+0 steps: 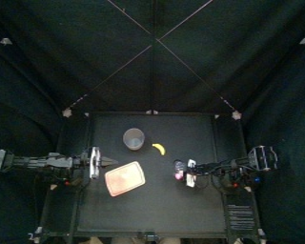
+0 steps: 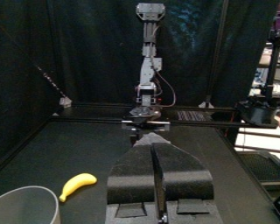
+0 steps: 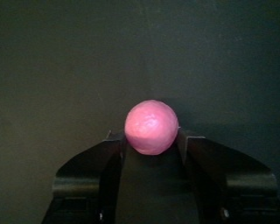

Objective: Pick the pink ball then place it on the pink plate
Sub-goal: Place pink ball on the pink plate

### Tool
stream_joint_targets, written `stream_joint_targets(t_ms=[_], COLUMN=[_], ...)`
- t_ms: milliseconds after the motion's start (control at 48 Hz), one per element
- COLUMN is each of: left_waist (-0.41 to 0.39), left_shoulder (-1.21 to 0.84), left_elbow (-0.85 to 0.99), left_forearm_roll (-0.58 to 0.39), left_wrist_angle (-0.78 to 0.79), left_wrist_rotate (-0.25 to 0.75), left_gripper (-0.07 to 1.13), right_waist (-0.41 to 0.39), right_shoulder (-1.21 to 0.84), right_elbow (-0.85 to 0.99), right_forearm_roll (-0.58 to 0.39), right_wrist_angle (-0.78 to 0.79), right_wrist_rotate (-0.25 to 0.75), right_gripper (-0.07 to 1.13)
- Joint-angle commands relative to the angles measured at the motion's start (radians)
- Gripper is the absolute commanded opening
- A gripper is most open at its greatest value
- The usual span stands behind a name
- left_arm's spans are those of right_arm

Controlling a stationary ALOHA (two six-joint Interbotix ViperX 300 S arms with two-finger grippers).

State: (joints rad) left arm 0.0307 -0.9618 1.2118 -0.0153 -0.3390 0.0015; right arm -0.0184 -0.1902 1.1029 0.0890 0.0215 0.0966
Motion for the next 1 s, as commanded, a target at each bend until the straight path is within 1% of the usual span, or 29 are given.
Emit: stream_joint_targets(t_ms=[21,208,438,542,792,1000], left_waist=[0.008,0.008,0.008,0.011,0.011,0.011], left_shoulder=[0.005,0.005,0.005,0.005,0.005,0.005], left_elbow=[-0.011,-0.006,-0.003,0.000,0.025,0.028], left_forearm_roll=[0.000,0.000,0.000,0.000,0.000,-0.002], left_wrist_angle=[-0.009,-0.017,-0.040,-0.040,-0.040,-0.040], left_wrist_rotate=[0.000,-0.002,0.002,0.002,-0.003,0.000], left_gripper=[0.01,0.01,0.01,0.01,0.01,0.01], right_waist=[0.009,0.026,0.015,0.017,0.020,0.012], right_shoulder=[-0.009,0.041,0.281,0.394,0.603,0.687], right_elbow=[-0.052,-0.229,-0.514,-0.634,-0.888,-1.006], right_forearm_roll=[0.005,-0.025,-0.190,-0.225,-0.242,-0.212], right_wrist_angle=[-0.003,-0.031,-0.089,-0.091,-0.091,-0.049], right_wrist_rotate=[0.000,-0.012,-0.003,-0.003,-0.003,0.003], right_gripper=[0.64,0.63,0.63,0.63,0.63,0.65])
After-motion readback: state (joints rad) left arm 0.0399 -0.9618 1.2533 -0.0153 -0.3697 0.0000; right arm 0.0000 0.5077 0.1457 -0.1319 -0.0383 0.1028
